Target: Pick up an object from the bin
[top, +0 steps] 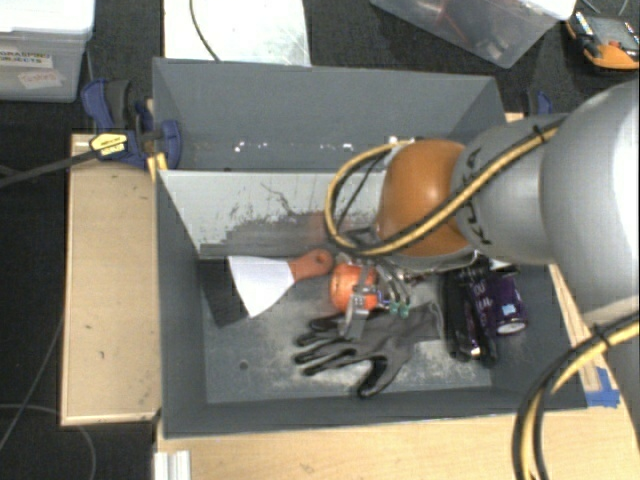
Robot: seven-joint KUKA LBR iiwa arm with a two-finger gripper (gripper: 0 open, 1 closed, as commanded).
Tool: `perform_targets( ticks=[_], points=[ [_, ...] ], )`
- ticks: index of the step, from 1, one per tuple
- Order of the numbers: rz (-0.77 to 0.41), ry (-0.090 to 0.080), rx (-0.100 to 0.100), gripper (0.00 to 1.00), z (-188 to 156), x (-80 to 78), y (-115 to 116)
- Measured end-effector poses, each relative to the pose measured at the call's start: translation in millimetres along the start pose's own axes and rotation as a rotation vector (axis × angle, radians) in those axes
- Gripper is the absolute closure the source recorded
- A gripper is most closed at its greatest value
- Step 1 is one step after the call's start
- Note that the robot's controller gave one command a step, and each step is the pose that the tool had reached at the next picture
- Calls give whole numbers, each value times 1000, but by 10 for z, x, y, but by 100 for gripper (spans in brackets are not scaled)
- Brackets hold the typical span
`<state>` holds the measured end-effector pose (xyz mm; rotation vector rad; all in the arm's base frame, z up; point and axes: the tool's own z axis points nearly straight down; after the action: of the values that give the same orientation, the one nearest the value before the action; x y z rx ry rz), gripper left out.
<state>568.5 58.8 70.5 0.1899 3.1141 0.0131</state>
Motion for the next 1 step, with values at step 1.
perform_targets(
  ticks=[1],
  points=[
    [51,-9,-2,100,-112,-132,5]
  ],
)
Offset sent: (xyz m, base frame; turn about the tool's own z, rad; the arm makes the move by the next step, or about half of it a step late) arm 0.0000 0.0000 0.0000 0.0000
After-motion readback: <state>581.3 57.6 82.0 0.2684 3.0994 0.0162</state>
